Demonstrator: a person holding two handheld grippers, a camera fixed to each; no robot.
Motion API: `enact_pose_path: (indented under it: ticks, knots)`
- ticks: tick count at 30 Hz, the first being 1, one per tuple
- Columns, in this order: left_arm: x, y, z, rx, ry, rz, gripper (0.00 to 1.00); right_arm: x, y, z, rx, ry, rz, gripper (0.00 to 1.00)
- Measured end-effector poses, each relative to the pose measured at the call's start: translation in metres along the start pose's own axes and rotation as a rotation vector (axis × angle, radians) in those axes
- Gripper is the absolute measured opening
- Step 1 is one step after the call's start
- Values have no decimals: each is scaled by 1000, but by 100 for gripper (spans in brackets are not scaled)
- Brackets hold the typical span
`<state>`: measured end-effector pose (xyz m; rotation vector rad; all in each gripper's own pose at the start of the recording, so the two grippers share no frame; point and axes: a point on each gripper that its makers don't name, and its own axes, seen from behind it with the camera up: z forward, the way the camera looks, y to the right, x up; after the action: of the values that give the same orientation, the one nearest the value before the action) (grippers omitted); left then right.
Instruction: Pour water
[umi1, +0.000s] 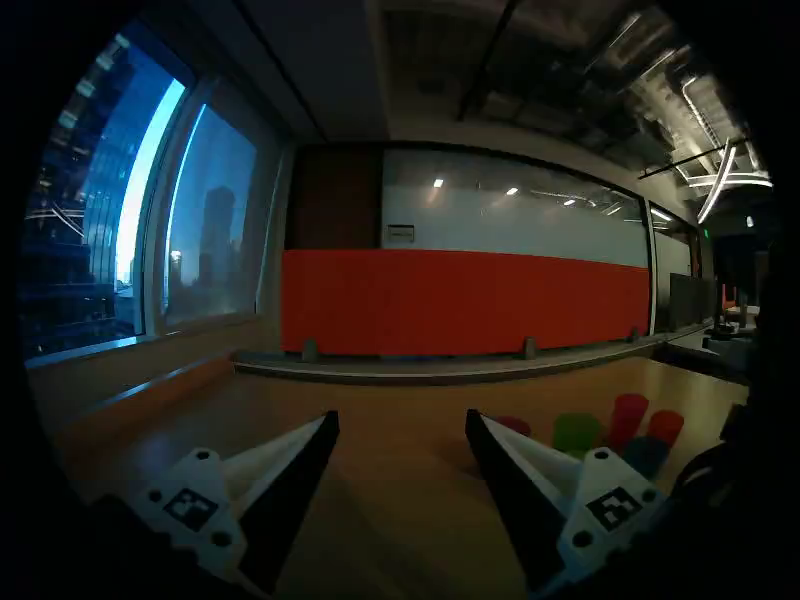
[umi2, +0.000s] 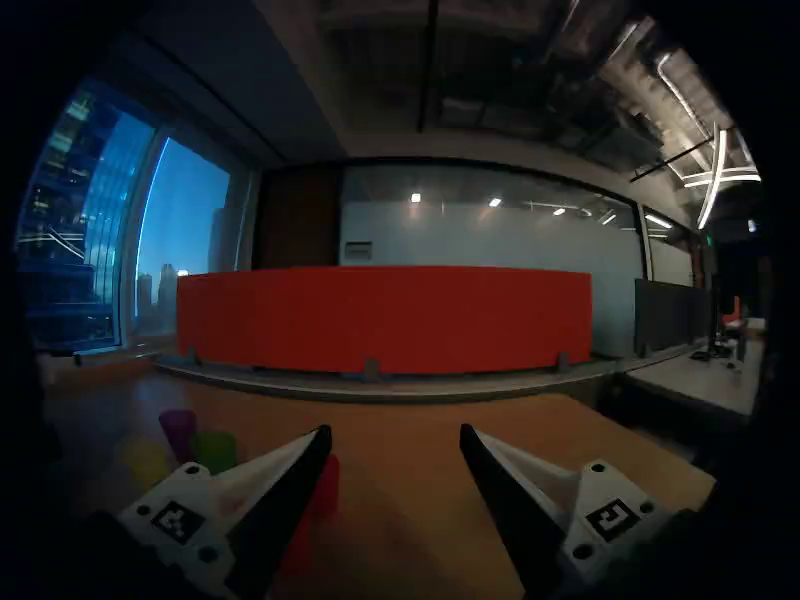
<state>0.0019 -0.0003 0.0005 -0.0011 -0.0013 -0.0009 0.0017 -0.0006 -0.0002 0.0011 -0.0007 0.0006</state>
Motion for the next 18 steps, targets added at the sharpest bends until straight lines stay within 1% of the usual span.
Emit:
enact_pose_path:
  ticks: [5,8,14,18]
  knots:
    - [18,-1,4,-15,-15,-2,94,19,-2,0,9,-5,9,99]
    - [31,-2,7,-20,-22,6,94,33,-2,1,16,-14,11,99]
    - [55,3,12,-46,-43,21,94,62,0,5,26,-22,5,99]
    - [74,4,14,-50,-41,24,94,82,3,7,26,-24,11,99]
